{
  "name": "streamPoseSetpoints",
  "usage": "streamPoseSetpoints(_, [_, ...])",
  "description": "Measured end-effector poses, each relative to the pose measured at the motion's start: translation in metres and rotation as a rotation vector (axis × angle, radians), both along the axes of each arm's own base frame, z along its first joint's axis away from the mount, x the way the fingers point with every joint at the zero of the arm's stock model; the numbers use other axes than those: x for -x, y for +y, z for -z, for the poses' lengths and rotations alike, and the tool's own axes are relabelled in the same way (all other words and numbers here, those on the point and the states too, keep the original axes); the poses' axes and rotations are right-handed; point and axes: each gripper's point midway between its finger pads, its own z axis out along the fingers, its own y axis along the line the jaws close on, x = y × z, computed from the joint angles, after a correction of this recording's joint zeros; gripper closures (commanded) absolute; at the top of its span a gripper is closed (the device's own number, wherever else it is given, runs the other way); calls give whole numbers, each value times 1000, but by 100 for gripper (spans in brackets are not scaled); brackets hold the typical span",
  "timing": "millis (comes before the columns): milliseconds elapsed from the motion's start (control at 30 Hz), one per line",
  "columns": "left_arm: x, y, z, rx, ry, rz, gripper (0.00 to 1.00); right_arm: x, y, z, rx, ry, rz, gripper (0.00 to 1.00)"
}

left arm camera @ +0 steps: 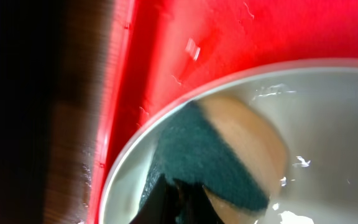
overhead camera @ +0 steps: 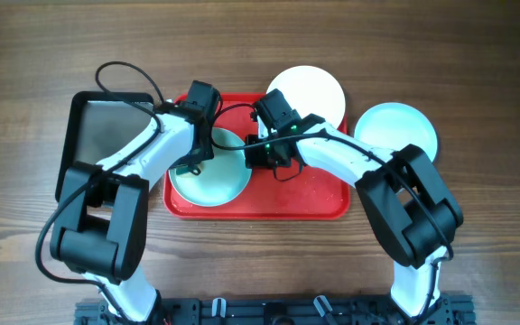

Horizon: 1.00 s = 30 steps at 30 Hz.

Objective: Clean dirty plates on tray and stack at the side
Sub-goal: 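Scrub the second blue plate with the sponge held by the left gripper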

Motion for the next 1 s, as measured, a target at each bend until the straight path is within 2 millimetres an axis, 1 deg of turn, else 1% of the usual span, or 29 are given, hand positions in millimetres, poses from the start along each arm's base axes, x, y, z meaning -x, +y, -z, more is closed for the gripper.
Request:
streamPoseSetpoints(33, [4,-4,1,33,25,24,96,0,0,0,2,0,-2,96])
streamPoseSetpoints(67, [10,-12,1,110,69,63,96,0,-2,0,4,2,0,96])
streamPoseSetpoints(100, [13,-17,1,152,87,84,96,0,-3,1,4,2,0,95])
streamPoseSetpoints(133, [16,-28,1,225,105,106,96,-1,-3,1,5,3,1,96])
streamPoseSetpoints(233, [18,-71,-3,464,116,174,96,-1,-3,1,5,3,1,96])
streamPoseSetpoints(267, [16,-91,-5,569,105,202,96,-1,-3,1,5,4,1,96])
streamPoseSetpoints(367, [10,-111,-8,647,74,217,96,-1,-3,1,5,4,2,96])
streamPoseSetpoints(433, [5,-113,-7,648,56,205,96,-2,-4,1,7,3,8,96])
streamPoseSetpoints(500, [0,-109,-6,623,32,192,96,-3,-5,1,6,1,11,96])
streamPoseSetpoints(633, [-10,-92,0,491,-12,122,96,-4,-4,0,3,-2,11,96])
streamPoseSetpoints(700, [-19,-72,0,365,-60,54,96,-4,-4,0,3,-3,11,96])
streamPoseSetpoints(767, [-23,-44,-1,214,-95,-32,96,-4,-4,0,3,-3,11,96])
streamPoseSetpoints(800, [-22,-36,-1,171,-99,-55,96,-4,-4,0,3,-3,11,95])
streamPoseSetpoints(867, [-15,-13,-2,51,-88,-101,96,-4,-4,0,2,-2,11,96])
streamPoseSetpoints(900, [-10,-7,-2,17,-74,-111,96,-4,-4,0,2,-1,13,96])
streamPoseSetpoints(967, [7,5,-3,-46,-11,-118,96,-3,-4,0,1,-1,11,96])
streamPoseSetpoints(1000, [13,7,-3,-53,12,-113,96,-3,-3,0,0,1,9,96])
